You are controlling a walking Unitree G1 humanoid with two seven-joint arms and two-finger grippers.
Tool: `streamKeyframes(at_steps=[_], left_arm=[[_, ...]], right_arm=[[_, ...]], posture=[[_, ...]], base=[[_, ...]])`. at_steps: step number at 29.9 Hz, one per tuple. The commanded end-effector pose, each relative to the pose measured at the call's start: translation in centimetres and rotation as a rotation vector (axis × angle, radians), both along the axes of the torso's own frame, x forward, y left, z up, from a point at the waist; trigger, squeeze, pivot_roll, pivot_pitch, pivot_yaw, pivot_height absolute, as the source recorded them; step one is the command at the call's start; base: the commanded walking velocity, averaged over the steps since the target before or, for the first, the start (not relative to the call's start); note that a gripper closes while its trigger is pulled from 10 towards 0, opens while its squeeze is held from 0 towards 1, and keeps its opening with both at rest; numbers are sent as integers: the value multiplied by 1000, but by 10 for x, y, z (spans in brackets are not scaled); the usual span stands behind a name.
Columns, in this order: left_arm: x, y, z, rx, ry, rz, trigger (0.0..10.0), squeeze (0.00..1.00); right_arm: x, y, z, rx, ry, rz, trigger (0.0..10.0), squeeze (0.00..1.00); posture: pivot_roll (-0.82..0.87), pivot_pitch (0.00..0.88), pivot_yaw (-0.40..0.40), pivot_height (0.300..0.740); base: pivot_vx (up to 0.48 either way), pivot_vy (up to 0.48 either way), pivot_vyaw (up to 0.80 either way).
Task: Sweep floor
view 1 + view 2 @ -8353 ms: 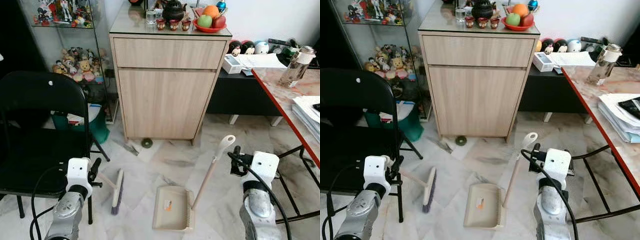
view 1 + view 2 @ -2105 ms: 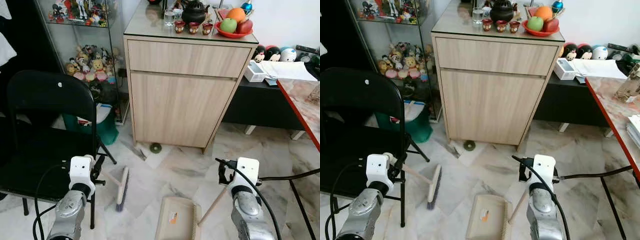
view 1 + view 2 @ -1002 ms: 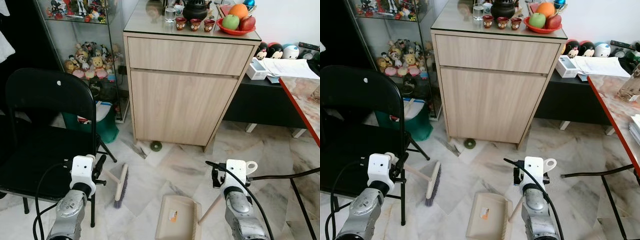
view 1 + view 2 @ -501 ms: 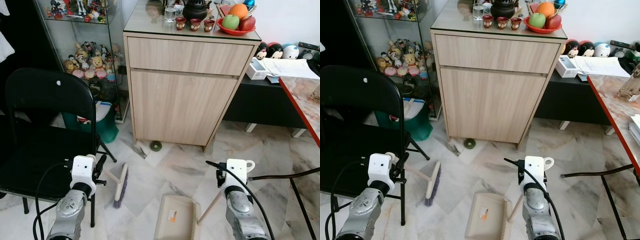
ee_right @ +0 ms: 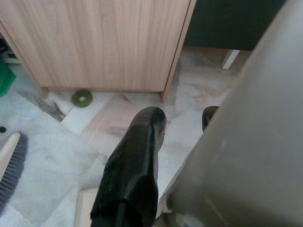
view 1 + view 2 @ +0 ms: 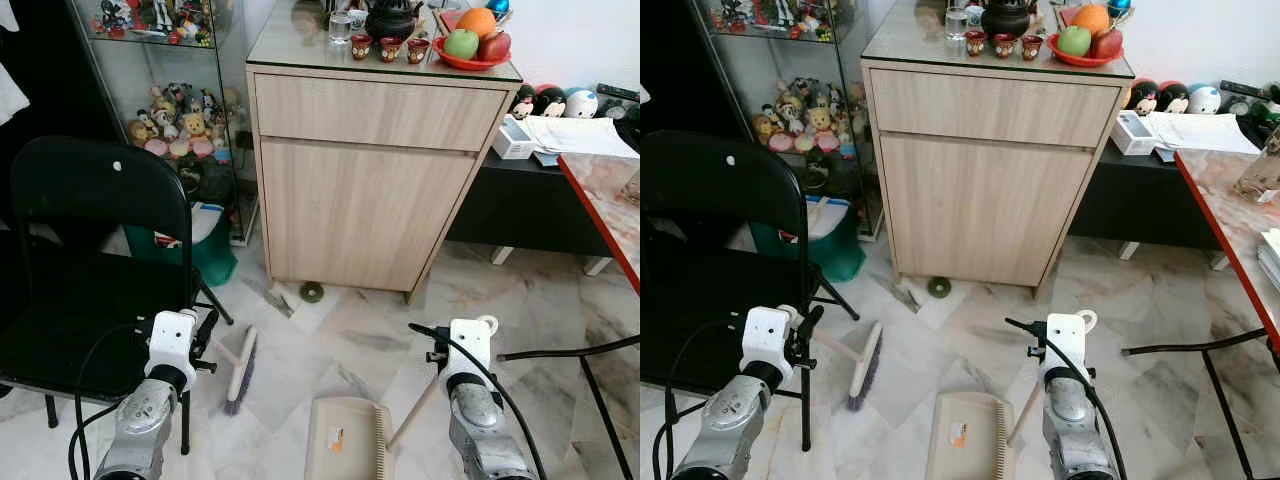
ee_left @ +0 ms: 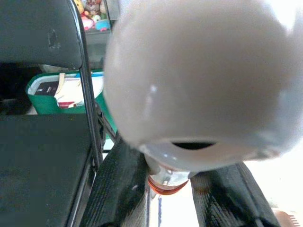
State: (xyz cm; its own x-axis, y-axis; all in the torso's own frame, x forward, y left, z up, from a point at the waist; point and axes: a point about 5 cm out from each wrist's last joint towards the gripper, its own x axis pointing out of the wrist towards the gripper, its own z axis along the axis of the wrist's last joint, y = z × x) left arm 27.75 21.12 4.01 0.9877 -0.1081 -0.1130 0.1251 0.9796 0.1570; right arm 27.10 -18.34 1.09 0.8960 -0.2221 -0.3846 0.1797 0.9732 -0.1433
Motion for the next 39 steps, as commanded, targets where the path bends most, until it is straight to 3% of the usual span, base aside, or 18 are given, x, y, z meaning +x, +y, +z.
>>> streamKeyframes(at_steps=[1,7,13,14,15,22,30,39], left_arm=[[-2,-1,-4,24,21,-14,10000,0],[-3,-2,-5,46,25,-21,10000,0],[-2,0,-3,56,16,-10,10000,0],[-2,0,-3,56,14,-8,10000,0],[-2,0,-2,57,11,-7,10000,0],[1,-1,1,56,-3,-3,10000,0],[3,0,6,30,-18,10,10000,0],[7,2,11,0,-36,39,10000,0]], right_arm=[[0,-4,1,-18,-4,-11,0,0],[4,-5,6,-56,-31,-15,0,0],[13,-6,23,-50,-136,-36,0,0],[15,-6,26,-47,-154,-41,4078,0],[17,-6,29,-45,-171,-44,10000,0],[21,-6,40,-44,-252,-66,10000,0],[21,-2,50,45,-360,-91,10000,0],[18,-1,38,52,-295,-109,10000,0]], posture=[[-66,64,-44,740],[-63,66,-46,740],[-61,73,-46,740],[-61,73,-46,740],[-60,73,-46,740],[-59,75,-47,740],[-53,80,-44,740],[-49,71,-40,740]], base=[[0,0,0],[0,0,0],[0,0,0],[0,0,0],[0,0,0],[0,0,0],[0,0,0],[0,0,0]])
